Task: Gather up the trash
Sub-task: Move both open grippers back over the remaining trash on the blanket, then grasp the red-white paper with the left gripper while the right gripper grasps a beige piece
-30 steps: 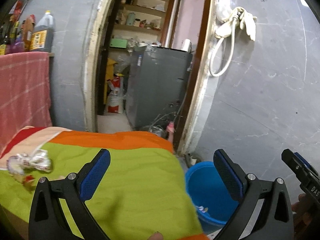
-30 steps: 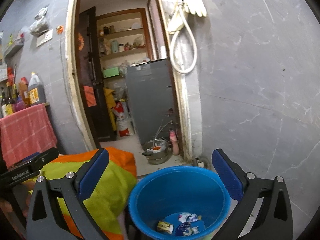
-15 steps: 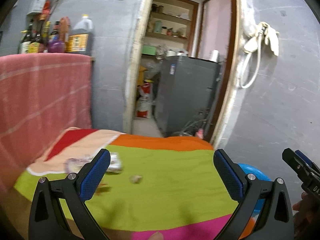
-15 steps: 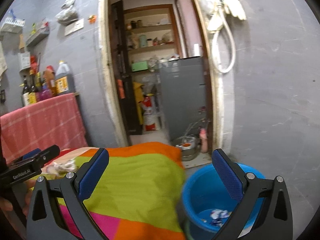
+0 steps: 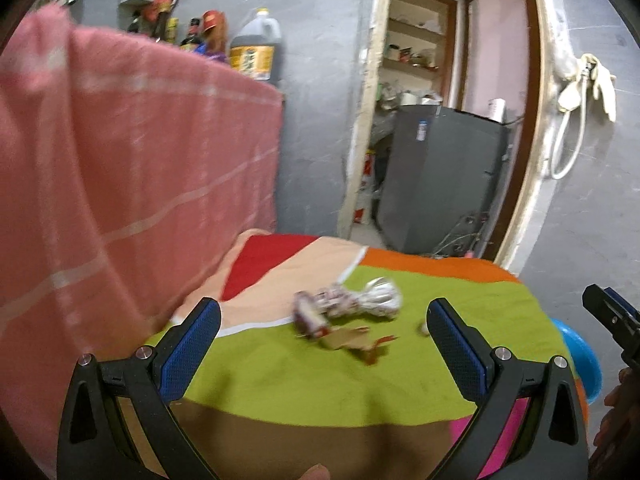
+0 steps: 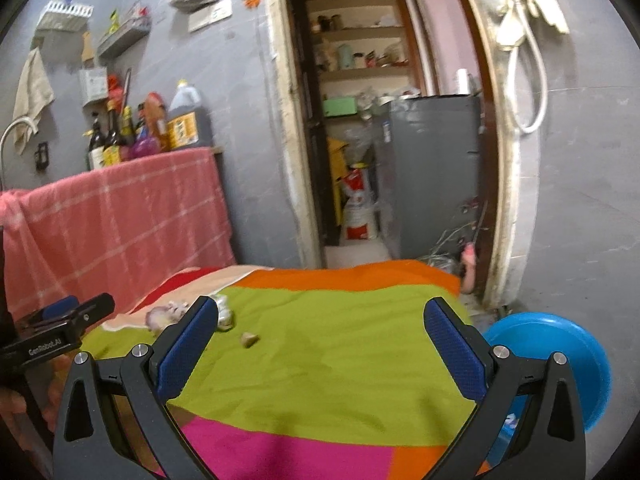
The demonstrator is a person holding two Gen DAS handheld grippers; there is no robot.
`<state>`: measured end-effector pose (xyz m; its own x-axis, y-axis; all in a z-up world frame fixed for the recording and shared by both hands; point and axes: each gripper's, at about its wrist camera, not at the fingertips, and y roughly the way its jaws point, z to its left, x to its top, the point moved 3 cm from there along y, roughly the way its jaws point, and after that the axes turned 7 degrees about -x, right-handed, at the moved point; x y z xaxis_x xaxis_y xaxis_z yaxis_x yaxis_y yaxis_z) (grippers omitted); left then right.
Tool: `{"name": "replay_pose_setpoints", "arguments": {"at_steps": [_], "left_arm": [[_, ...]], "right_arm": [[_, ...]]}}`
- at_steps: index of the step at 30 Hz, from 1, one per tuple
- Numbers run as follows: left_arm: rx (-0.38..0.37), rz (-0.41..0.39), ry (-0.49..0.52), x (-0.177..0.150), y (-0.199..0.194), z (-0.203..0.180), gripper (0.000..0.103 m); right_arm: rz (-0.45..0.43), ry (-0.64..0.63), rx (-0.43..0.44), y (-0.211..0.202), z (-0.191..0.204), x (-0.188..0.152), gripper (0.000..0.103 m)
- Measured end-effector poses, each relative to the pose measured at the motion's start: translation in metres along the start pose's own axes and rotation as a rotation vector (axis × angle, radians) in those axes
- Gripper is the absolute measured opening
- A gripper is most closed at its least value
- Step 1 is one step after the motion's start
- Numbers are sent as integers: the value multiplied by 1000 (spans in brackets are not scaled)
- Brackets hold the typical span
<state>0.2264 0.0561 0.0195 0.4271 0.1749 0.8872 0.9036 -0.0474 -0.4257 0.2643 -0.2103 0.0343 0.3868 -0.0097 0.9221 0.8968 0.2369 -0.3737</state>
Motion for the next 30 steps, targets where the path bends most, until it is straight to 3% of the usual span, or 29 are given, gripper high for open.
{"name": "replay_pose_setpoints", "arguments": {"at_steps": [6, 16, 20, 30], "left_arm": [[2, 72, -19, -12, 8, 23, 101], [-30, 187, -15, -26, 30, 29, 101], [-52, 236, -17, -28, 40, 28, 99], [-153, 326, 19, -29, 63, 6, 73]], "right_arm": [[52, -52, 47, 22, 28, -5, 103], [132, -118, 87, 57, 48, -13, 102], [180, -139, 99, 72, 54, -18, 86], [351, -156, 155, 109, 59, -31, 54]]}}
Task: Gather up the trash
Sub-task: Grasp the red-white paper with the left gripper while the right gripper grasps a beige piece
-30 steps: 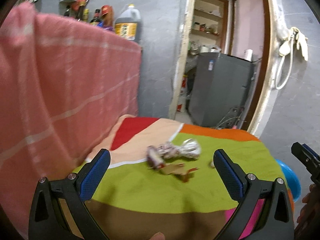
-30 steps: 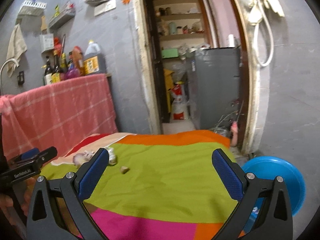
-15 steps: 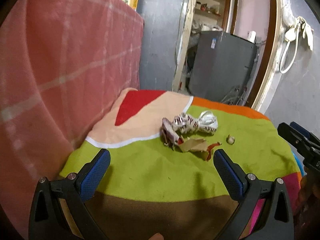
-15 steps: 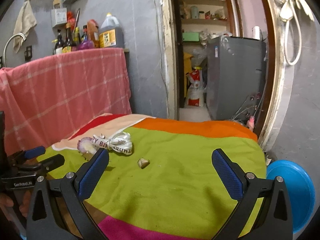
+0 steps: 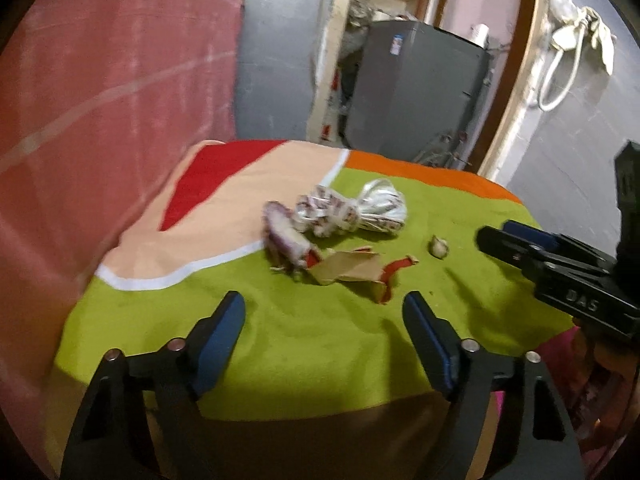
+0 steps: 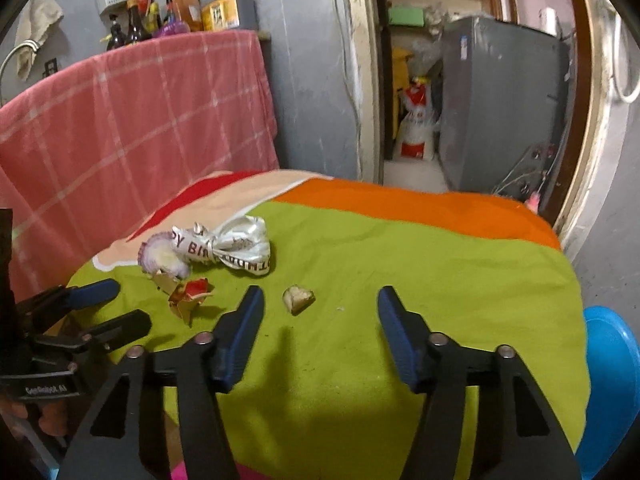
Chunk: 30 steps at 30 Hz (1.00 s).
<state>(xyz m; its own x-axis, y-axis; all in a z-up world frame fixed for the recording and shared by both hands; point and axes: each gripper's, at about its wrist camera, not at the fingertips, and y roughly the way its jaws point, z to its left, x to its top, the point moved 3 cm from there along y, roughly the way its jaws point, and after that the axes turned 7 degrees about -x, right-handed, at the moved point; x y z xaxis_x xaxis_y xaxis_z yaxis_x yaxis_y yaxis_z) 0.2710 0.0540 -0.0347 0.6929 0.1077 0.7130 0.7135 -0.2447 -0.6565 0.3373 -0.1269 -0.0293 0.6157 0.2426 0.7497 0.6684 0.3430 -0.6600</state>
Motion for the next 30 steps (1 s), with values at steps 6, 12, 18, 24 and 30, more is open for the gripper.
{"name": "replay_pose_setpoints", "arguments": {"at_steps": [6, 12, 18, 24, 30], "left_arm": [[-42, 40, -14, 5, 16, -5, 56], [-56, 46, -40, 9, 24, -10, 44], [-38, 56, -45, 10, 29, -13, 29], [-40, 58, -59, 10, 33, -8, 17], [-48, 58, -76, 9, 32, -7, 3]], "right_arm": [[79, -18, 39, 18, 6, 4, 44], [129, -26, 76, 34, 10, 10, 35], [162, -35, 96, 44, 13, 11, 31], [189, -51, 106, 49, 16, 9, 31], [221, -55, 108, 55, 19, 6, 30]]}}
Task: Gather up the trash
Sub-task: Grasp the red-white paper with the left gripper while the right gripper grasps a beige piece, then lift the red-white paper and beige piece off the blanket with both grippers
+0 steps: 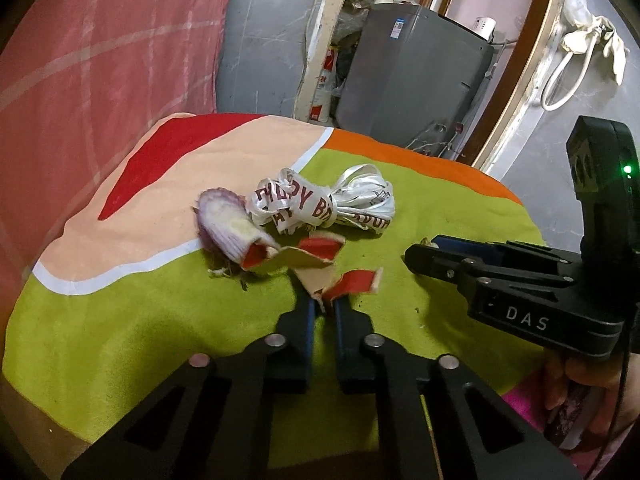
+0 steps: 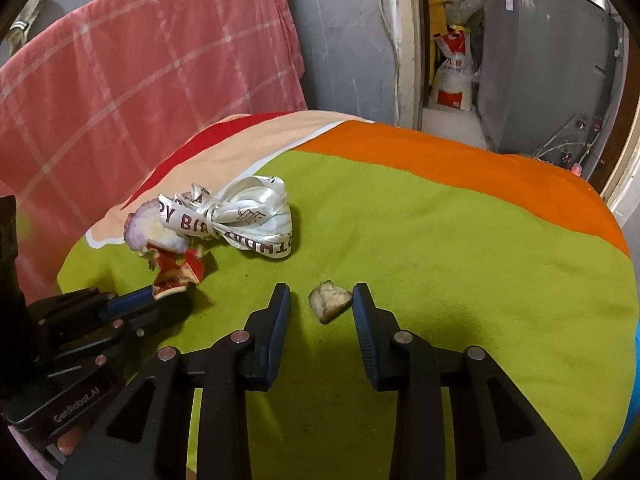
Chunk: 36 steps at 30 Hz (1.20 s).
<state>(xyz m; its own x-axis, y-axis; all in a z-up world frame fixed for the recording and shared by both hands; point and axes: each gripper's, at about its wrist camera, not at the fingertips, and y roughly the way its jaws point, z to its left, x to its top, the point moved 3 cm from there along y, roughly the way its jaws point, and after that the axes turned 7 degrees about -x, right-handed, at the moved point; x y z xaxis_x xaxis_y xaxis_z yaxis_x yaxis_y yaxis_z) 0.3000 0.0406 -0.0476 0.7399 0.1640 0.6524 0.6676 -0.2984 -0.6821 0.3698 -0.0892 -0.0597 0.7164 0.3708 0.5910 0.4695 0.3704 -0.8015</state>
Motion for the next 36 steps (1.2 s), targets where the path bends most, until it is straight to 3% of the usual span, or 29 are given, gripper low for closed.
{"name": "replay_pose_setpoints", "arguments": {"at_steps": [5, 12, 19, 26, 36], "left_arm": [[-13, -2, 0, -1, -2, -3, 1], [-27, -21, 33, -5, -10, -14, 0], [-50, -32, 65, -10, -17, -29, 0], [-67, -63, 109, -14, -26, -54, 0], [-155, -135, 147, -15, -36, -102, 0]], "right_arm": [[6, 13, -1, 1, -3, 0, 20], [-29, 4, -12, -13, -2, -6, 20], [-94, -9, -86, -39, -9, -29, 20], [-233, 16, -130, -83, -16, -53, 20], [-419, 66, -211, -154, -42, -73, 20]]}}
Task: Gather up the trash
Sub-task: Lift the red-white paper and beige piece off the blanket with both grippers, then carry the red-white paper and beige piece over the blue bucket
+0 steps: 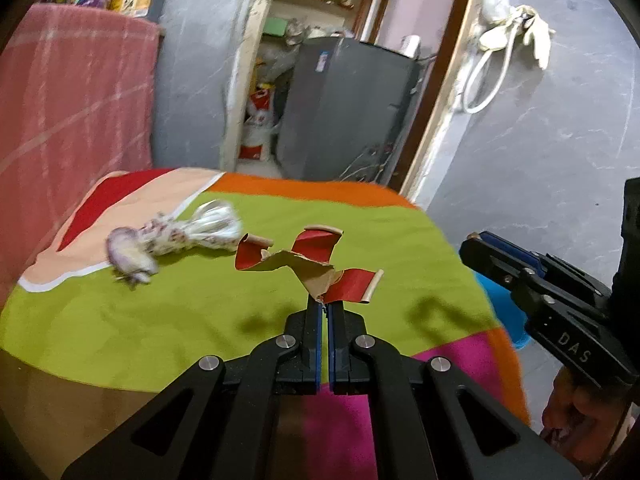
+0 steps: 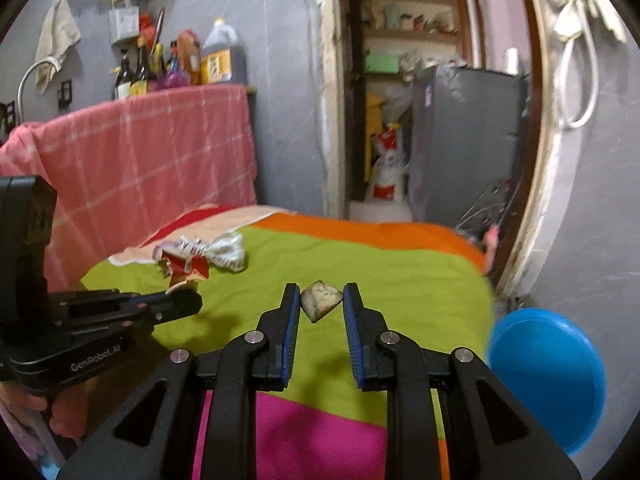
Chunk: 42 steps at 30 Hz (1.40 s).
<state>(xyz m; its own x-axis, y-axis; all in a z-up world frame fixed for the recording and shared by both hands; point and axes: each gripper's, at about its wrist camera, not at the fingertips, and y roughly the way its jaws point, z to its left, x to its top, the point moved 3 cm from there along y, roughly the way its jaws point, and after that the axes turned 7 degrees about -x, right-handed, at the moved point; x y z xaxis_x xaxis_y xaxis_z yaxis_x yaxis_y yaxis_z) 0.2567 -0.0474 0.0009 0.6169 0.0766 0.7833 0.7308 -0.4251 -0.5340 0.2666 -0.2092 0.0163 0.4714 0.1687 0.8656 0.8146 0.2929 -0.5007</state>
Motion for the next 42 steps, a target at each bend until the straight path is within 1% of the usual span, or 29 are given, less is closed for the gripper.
{"name": "replay_pose_setpoints", "arguments": {"at_steps": [3, 6, 8, 14, 18, 23, 28, 31, 37, 42], "left_arm": [[-29, -26, 3, 5, 3, -18, 0], [-75, -42, 8, 11, 11, -37, 0], [-105, -46, 25, 15, 19, -55, 0], [-182, -55, 88, 25, 48, -110, 0], [-234, -54, 115, 27, 73, -147, 0], [-282, -20, 151, 24, 107, -187, 0], [-294, 26, 188, 17, 141, -216, 0], [-301, 47, 189, 12, 160, -224, 0], [-277, 83, 196, 5, 187, -229, 0], [-254, 76, 182, 3, 197, -229, 1]], "right_arm": [[-41, 25, -29, -16, -17, 0, 20], [-74, 50, -58, -32, -39, -2, 20], [-89, 68, -78, -40, -52, -4, 20], [-132, 126, -176, -63, -102, -13, 20], [-153, 156, -243, -77, -138, -20, 20], [-164, 184, -322, -87, -179, -31, 20], [-153, 216, -364, -86, -211, -45, 20], [-141, 234, -382, -81, -227, -55, 20], [-112, 279, -391, -67, -248, -72, 20], [-98, 302, -396, -55, -256, -80, 20]]}}
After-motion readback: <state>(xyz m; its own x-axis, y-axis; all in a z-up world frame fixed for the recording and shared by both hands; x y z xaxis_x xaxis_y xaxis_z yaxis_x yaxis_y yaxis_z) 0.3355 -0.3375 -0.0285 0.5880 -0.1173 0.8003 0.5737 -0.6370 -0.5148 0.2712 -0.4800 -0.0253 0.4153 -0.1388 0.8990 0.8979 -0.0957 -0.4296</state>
